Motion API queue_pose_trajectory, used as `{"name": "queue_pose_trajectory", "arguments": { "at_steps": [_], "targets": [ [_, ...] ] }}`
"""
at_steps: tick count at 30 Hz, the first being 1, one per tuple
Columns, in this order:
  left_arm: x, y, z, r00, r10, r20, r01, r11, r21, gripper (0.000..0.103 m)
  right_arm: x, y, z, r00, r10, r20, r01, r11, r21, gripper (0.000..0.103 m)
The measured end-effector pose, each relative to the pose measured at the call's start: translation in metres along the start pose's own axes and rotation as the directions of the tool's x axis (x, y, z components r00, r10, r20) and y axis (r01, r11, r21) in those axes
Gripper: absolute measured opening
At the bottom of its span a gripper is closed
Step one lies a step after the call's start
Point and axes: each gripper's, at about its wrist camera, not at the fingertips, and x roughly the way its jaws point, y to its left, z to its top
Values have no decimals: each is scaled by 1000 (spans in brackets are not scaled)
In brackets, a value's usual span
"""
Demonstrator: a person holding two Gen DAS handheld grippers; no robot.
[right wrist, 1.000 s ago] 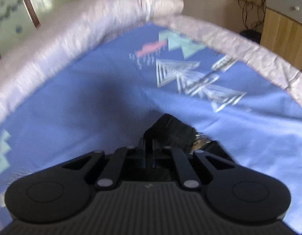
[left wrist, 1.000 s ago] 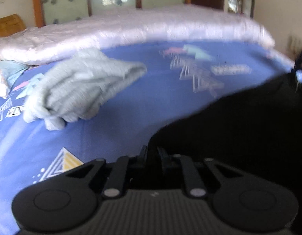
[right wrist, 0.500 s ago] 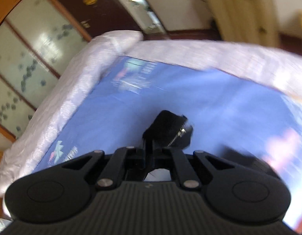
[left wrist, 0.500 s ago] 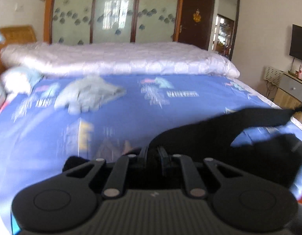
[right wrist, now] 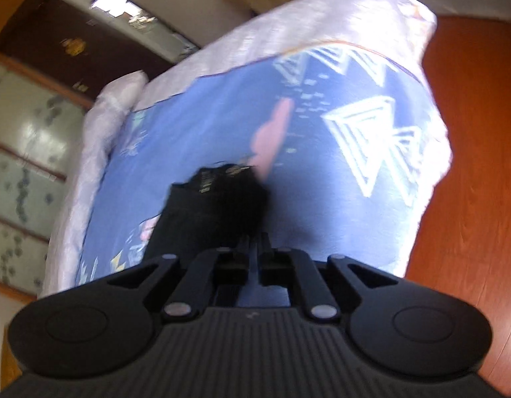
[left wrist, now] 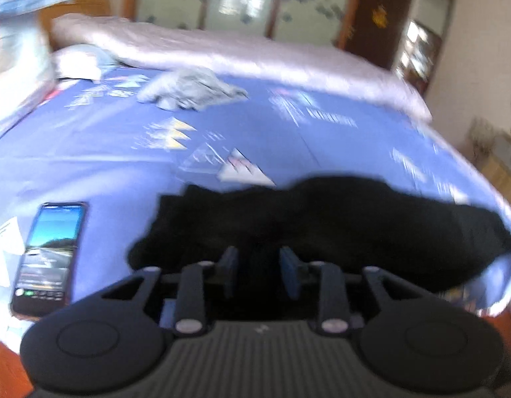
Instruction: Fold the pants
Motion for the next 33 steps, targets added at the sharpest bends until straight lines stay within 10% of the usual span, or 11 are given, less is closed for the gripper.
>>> {"name": "queue_pose_trajectory", "arguments": {
  "at_steps": [6, 14, 17, 20, 22, 25, 29, 33],
  "targets": [
    [14, 54, 36, 998, 58, 3, -55, 974, -221, 37, -8, 14, -22, 998, 35, -46, -37, 998, -58, 19],
    [112, 62, 74, 972, 82, -219, -108, 988, -111, 63, -2, 55, -64, 983, 71, -167, -105, 974, -203, 20],
    [145, 52, 64, 953, 100, -286, -123, 990, -62, 40, 6, 86, -88, 975, 64, -214, -129, 943, -307, 21],
    [137, 36, 62, 976, 131, -174, -139, 990, -34, 7, 18, 114, -113, 970, 25, -243, -126, 903, -411, 21],
    [117, 36, 68, 990, 127, -63, -133, 986, -104, 6, 32, 129, -126, 964, -3, -266, -121, 886, -448, 21],
    [86, 40, 72, 949, 289, 128, -262, 946, -190, 6, 49, 142, -136, 956, -16, -294, -125, 882, -455, 21],
    [122, 58, 62, 945, 327, -17, -323, 925, -201, 7, 47, 154, -157, 943, -21, -332, -150, 863, -481, 21],
    [104, 59, 54, 936, 349, 45, -332, 918, -216, 29, 40, 170, -168, 942, -5, -337, -187, 823, -536, 21]
  ]
}}
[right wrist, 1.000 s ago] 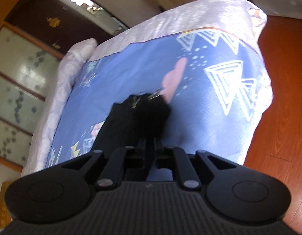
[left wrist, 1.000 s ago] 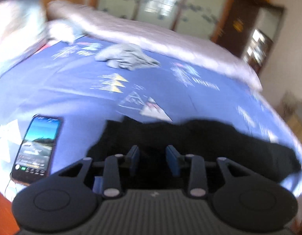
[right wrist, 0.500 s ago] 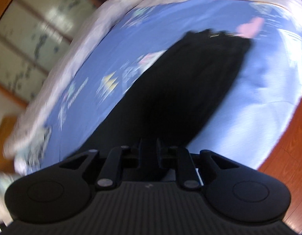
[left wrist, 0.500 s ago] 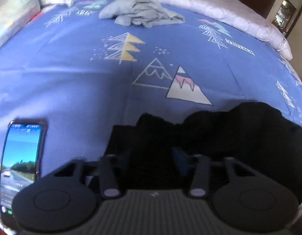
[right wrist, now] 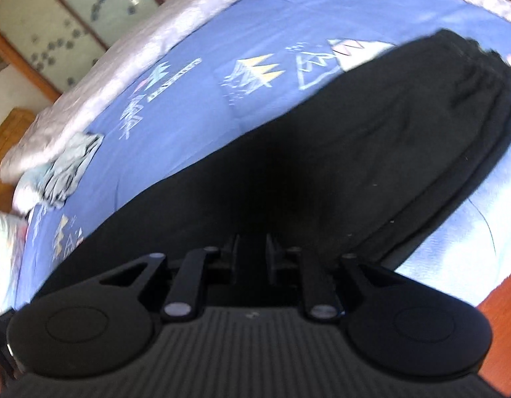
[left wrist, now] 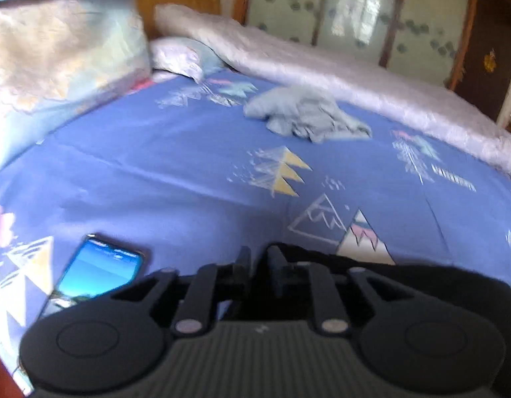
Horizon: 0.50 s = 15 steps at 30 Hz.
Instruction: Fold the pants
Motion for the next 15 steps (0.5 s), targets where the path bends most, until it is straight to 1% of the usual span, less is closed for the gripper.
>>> {"name": "queue_pose_trajectory", "arguments": {
  "at_steps": [2, 4, 5, 7, 8, 10, 12, 15],
  "targets": [
    [-10, 15, 2, 1000, 3, 5, -3, 999, -50, 44, -3, 2, -7, 1000, 9, -6, -9, 1000, -15, 21],
    [-16, 33, 3, 1000, -16, -9, 15, 994, -111, 43, -4, 7, -10, 999, 31, -11, -32, 999, -22, 21],
    [-21, 43, 3, 999, -44, -20, 41, 987, -153, 41, -5, 11, -12, 999, 44, -14, -44, 999, -29, 21],
    [-31, 57, 7, 992, -126, -21, 118, 966, -231, 40, -3, 22, -15, 997, 69, -24, -70, 996, -56, 21],
    [-37, 62, 6, 984, -176, -12, 167, 951, -259, 39, -3, 28, -19, 996, 80, -29, -82, 994, -72, 21],
    [-46, 59, 7, 965, -263, -2, 253, 931, -261, 38, 0, 39, -23, 994, 102, -42, -106, 991, -88, 21],
    [-52, 42, 9, 938, -348, -4, 338, 914, -226, 38, 4, 48, -27, 990, 128, -61, -134, 987, -94, 21],
    [-52, 15, 6, 909, -417, -13, 410, 898, -162, 38, 6, 58, -34, 985, 153, -84, -162, 982, -99, 21]
  ]
}}
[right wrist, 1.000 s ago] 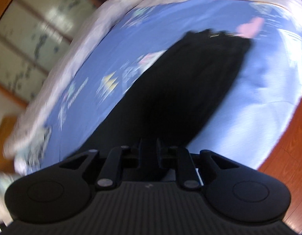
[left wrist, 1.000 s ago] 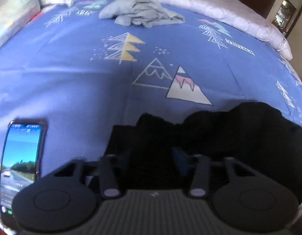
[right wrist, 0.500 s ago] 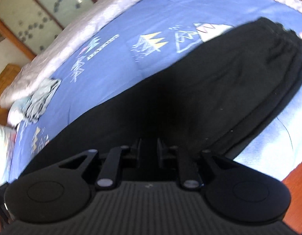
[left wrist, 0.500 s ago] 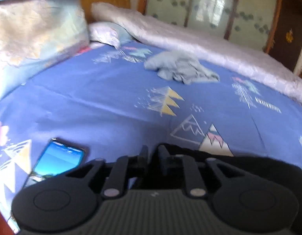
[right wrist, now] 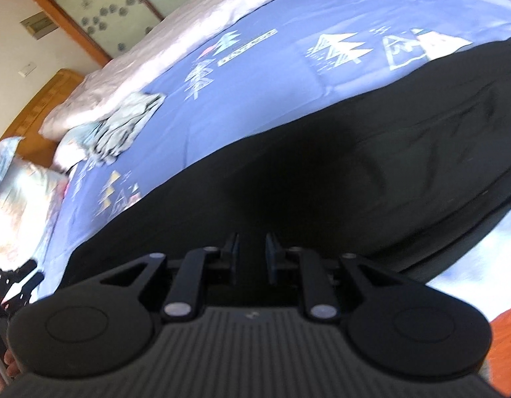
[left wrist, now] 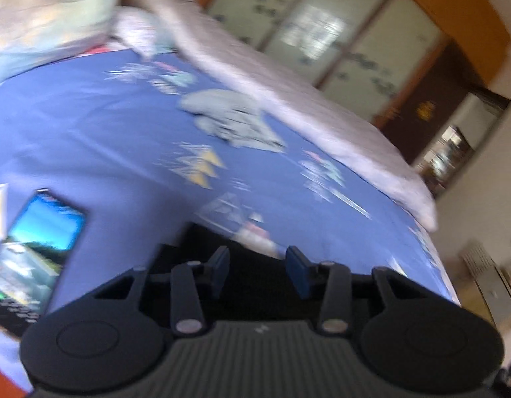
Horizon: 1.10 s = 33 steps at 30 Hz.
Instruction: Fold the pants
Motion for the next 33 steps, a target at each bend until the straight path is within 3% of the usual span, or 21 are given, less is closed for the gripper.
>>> {"name": "queue_pose_trajectory", "arguments": {
  "at_steps": [4, 6, 7, 8, 9, 12, 16, 19, 21, 23, 26, 28, 30, 33],
  "targets": [
    [21, -15, -27, 992, -13, -129, 24, 997, 78, 37, -3, 2, -9, 1000, 10, -22, -11, 999, -35, 22],
    [37, -17, -50, 977, 108, -186, -73, 980, 184, 36, -2, -5, -12, 999, -9, -36, 8, 1000, -25, 22],
    [49, -15, -65, 957, 211, -200, -155, 952, 264, 35, 0, -12, -13, 998, -29, -50, 29, 1000, -9, 22],
    [56, -9, -78, 944, 258, -207, -187, 933, 307, 31, 1, -18, -15, 997, -44, -62, 45, 999, 9, 22],
    [51, -9, -85, 956, 243, -165, -180, 929, 325, 31, 2, -25, -16, 996, -49, -73, 52, 998, 32, 22],
    [41, -24, -84, 951, 261, -164, -187, 912, 365, 31, -4, -35, -21, 997, -28, -75, 33, 997, 64, 22],
    [20, -38, -63, 983, 114, -146, -76, 966, 246, 36, -10, -36, -19, 999, 7, -52, -3, 997, 74, 22],
    [18, -56, -58, 991, 64, -121, -32, 968, 250, 38, -4, -30, -17, 998, 45, -48, -41, 996, 81, 22],
    [29, -68, -64, 987, 69, -142, -27, 960, 280, 38, 5, -29, -15, 996, 62, -70, -56, 995, 86, 22],
    [49, -74, -75, 975, 118, -190, -53, 948, 313, 37, 13, -29, -18, 992, 63, -105, -54, 994, 90, 22],
    [76, -70, -100, 926, 223, -304, -108, 930, 352, 36, 18, -36, -26, 987, 63, -145, -48, 994, 100, 20],
    [72, -73, -115, 935, 239, -262, -111, 898, 425, 37, 14, -47, -29, 986, 89, -144, -69, 989, 134, 20],
    [66, -79, -119, 932, 260, -254, -119, 878, 463, 37, 7, -56, -29, 984, 115, -135, -90, 980, 178, 20],
    [59, -79, -110, 930, 244, -277, -114, 904, 412, 37, -8, -63, -24, 990, 109, -84, -91, 976, 195, 22]
  ]
}}
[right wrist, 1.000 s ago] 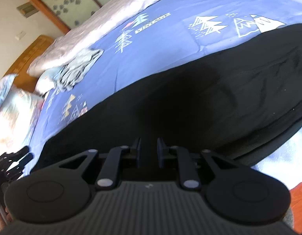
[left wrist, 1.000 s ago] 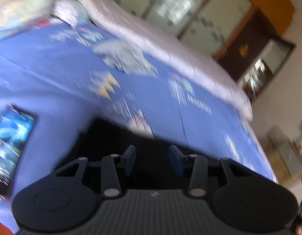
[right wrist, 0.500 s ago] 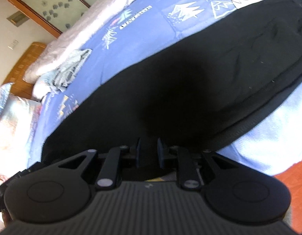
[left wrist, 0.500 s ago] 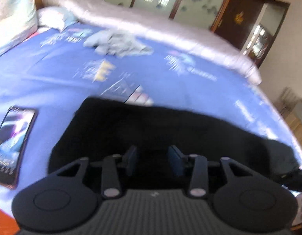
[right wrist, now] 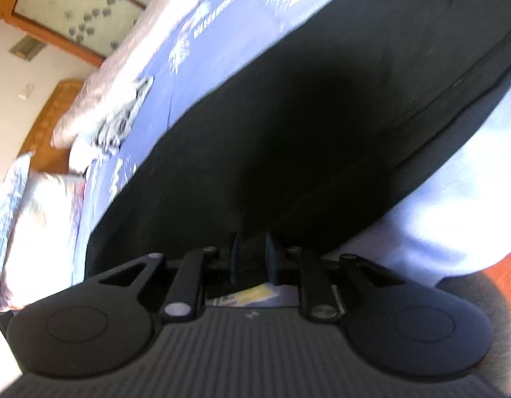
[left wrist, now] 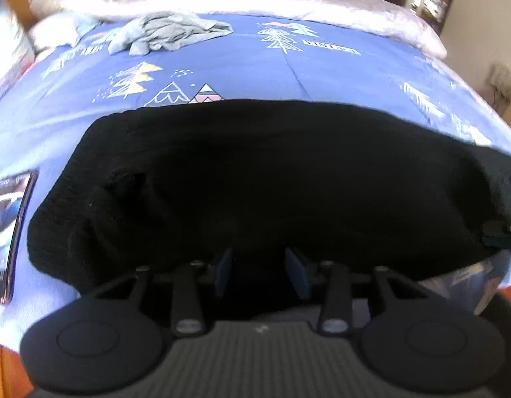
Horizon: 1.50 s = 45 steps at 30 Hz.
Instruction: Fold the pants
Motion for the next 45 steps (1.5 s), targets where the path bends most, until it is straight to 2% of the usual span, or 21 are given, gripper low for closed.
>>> {"name": "queue_pose_trajectory", "arguments": {
  "at_steps": [2, 6, 11, 15, 17, 30, 41, 45],
  "targets": [
    [-13, 4, 5, 998, -49, 29, 51, 998, -47, 38, -11, -4, 4, 999, 8, 36, -8, 1000, 16, 23],
    [-22, 4, 17, 993, -94, 69, 100, 991, -88, 39, -26, -15, 9, 996, -9, 93, 4, 999, 46, 24],
    [-8, -2, 16, 995, -93, 24, 95, 991, -90, 39, -29, -25, 9, 992, -34, 123, 22, 995, 97, 24],
    [7, 0, 11, 997, -67, -27, 64, 993, -94, 39, -23, -27, 7, 992, -46, 115, 33, 993, 116, 25],
    [11, 3, 8, 996, -79, -44, 74, 991, -107, 39, -18, -26, 6, 993, -54, 104, 41, 992, 123, 25],
    [8, 3, 2, 996, -83, -40, 78, 992, -101, 40, -24, -43, 13, 995, -59, 78, 48, 989, 142, 22],
    [5, 1, 0, 996, -81, -33, 78, 994, -83, 40, -29, -42, 13, 995, -66, 76, 55, 989, 137, 22],
    [-5, 2, 6, 992, -123, -9, 121, 987, -104, 46, -44, -44, 16, 990, -58, 125, 40, 989, 140, 25]
  ]
}}
